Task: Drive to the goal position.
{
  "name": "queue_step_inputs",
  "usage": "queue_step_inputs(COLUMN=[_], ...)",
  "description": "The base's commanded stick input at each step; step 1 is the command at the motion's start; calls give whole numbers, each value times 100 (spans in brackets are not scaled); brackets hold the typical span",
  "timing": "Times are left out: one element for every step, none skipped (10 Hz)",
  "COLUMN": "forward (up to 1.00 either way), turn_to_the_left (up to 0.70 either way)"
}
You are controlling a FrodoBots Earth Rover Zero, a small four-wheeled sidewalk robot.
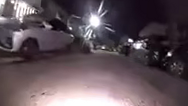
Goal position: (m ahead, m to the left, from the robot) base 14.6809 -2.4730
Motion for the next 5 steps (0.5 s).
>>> queue_step_inputs(forward=[85,85,85,85,85], turn_to_the_left=[0,0,0,0,0])
